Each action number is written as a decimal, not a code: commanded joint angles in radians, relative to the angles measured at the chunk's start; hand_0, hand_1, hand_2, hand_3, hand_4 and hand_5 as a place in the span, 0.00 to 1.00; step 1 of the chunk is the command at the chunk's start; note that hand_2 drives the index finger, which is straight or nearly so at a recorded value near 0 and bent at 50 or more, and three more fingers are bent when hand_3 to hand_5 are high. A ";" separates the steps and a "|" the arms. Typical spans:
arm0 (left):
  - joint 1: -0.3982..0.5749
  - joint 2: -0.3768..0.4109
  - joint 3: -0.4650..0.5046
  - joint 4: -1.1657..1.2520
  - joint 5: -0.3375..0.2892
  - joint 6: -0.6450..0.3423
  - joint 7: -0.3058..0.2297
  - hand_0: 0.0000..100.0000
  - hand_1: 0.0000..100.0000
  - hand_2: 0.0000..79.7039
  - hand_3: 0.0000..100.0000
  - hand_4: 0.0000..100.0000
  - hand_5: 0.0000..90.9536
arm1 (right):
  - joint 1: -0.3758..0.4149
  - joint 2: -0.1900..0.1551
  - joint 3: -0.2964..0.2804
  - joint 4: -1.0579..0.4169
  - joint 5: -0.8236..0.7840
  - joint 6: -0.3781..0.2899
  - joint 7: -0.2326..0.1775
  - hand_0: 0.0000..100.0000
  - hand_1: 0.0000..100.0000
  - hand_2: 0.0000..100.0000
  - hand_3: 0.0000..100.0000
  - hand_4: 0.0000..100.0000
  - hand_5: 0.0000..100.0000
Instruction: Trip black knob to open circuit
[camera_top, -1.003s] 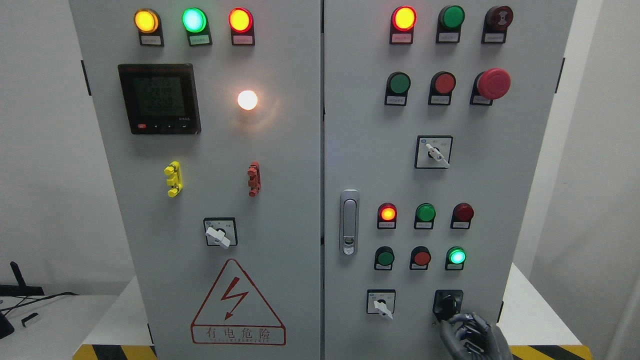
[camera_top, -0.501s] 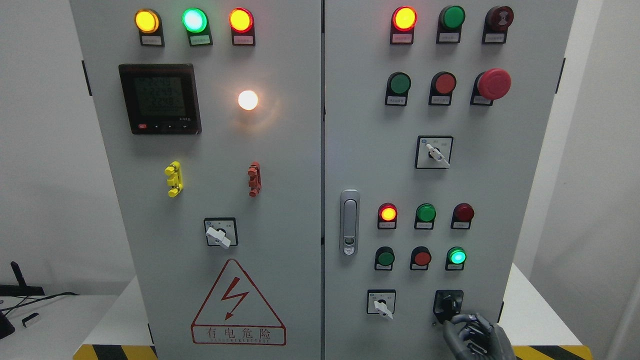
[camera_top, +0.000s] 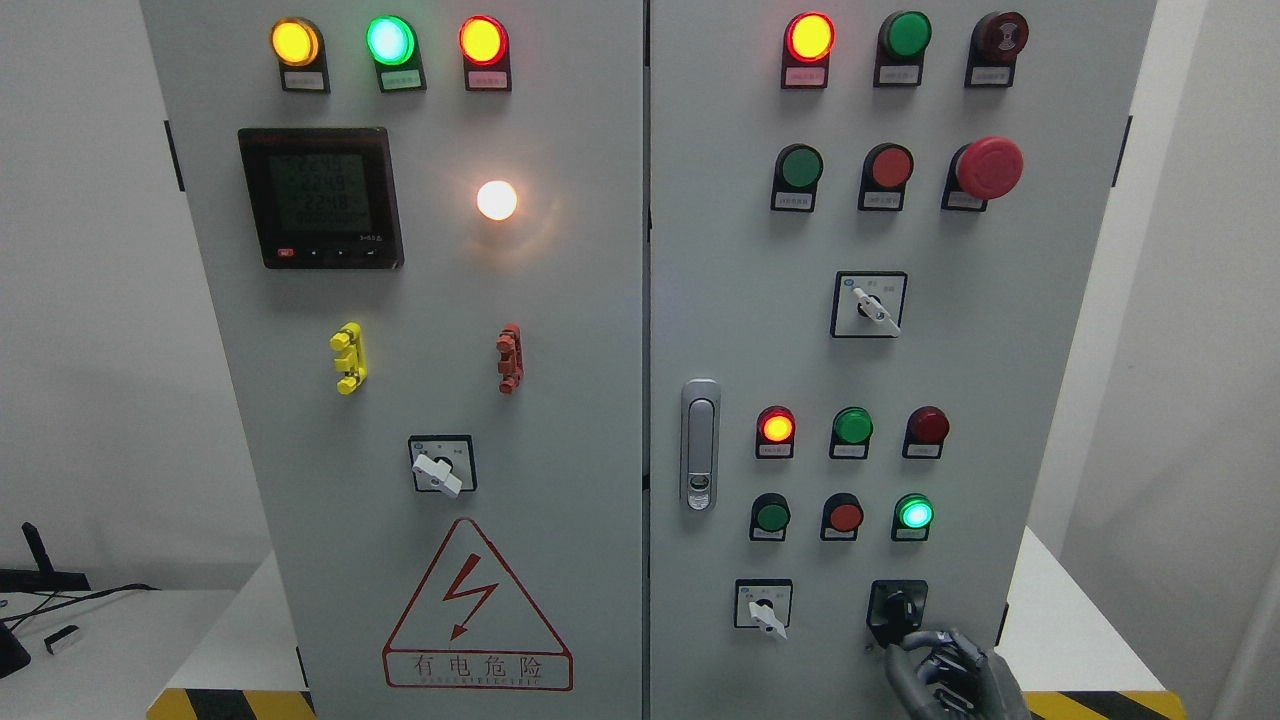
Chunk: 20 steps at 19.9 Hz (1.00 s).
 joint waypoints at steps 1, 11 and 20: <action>0.000 -0.001 0.000 0.000 -0.031 -0.001 0.001 0.12 0.39 0.00 0.00 0.00 0.00 | 0.002 -0.002 -0.013 0.006 0.001 0.001 0.000 0.48 0.79 0.51 0.85 0.76 0.78; 0.000 0.000 0.000 0.000 -0.031 -0.001 0.001 0.12 0.39 0.00 0.00 0.00 0.00 | 0.002 -0.003 -0.028 0.006 0.001 0.001 0.001 0.48 0.79 0.51 0.85 0.76 0.78; 0.000 0.000 0.000 0.000 -0.031 -0.001 0.001 0.12 0.39 0.00 0.00 0.00 0.00 | 0.002 -0.006 -0.050 0.014 0.001 0.001 0.006 0.48 0.79 0.51 0.85 0.76 0.78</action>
